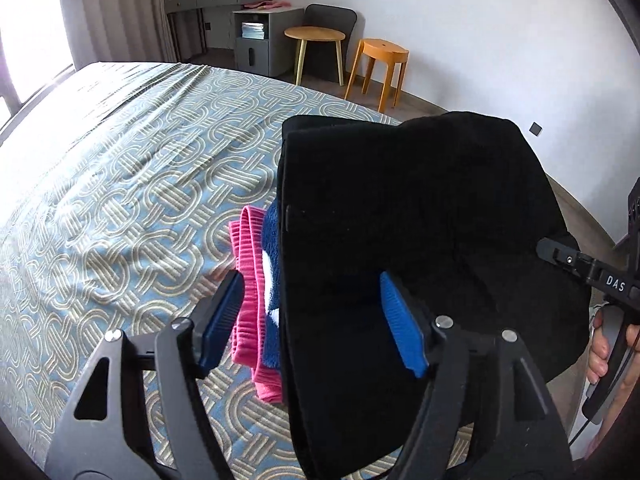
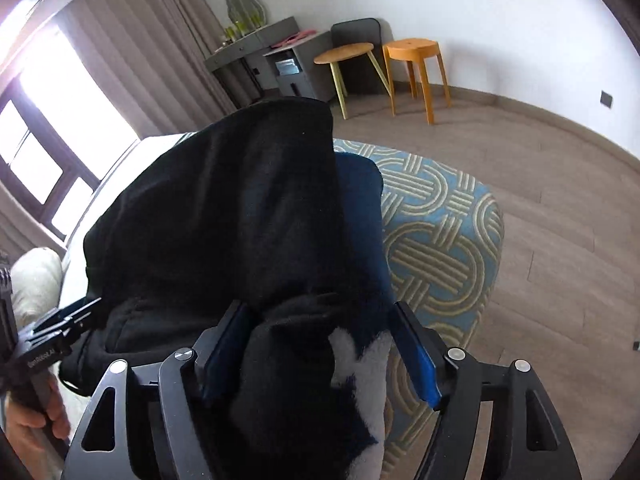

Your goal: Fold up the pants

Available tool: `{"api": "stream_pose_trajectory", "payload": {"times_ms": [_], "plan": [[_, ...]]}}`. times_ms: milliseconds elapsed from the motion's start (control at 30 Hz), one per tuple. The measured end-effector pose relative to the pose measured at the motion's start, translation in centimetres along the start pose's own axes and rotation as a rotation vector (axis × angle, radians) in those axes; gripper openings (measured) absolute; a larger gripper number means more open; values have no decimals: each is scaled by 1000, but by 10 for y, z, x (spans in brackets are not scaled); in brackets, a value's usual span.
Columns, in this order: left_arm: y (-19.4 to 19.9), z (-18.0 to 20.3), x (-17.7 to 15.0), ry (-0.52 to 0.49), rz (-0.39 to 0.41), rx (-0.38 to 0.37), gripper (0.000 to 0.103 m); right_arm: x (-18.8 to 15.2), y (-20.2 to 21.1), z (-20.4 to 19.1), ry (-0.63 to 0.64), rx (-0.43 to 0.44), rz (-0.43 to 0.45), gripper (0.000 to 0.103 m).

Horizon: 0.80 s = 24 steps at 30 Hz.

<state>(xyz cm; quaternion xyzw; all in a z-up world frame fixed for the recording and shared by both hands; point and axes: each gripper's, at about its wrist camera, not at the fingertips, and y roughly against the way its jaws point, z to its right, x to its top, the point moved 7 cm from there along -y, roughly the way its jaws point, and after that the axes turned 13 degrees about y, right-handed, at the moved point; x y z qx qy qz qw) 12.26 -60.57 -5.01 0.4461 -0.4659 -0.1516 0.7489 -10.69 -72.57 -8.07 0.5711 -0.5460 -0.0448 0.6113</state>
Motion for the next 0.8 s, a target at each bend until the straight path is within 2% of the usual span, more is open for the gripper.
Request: {"api": "stream_pose_trajectory", "payload": {"times_ms": [100,200,333,400,467,567,800], "plan": [[24,3,-9,-16,28,-6,71,-2,36,0,-28,-36,58,73],[56,10,-19,-46,83,-17,71,-17,85,-23,34,-46,151,73],[94,16,-42,-66,130,-29,77,-43,134,-51,146,-90,201,74],[110,16,-53,-55,151,-34,85,-58,152,-67,184,-120,224,74],[122,19,-65,-53,149,-78,90,-71,163,-80,217,-152,240,74],[137,21,-81,-69,153,-119,90,-80,168,-97,266,-208,255,74],[171,18,-93,-91,226,-102,90,-90,187,-134,320,-252,281,74]]}}
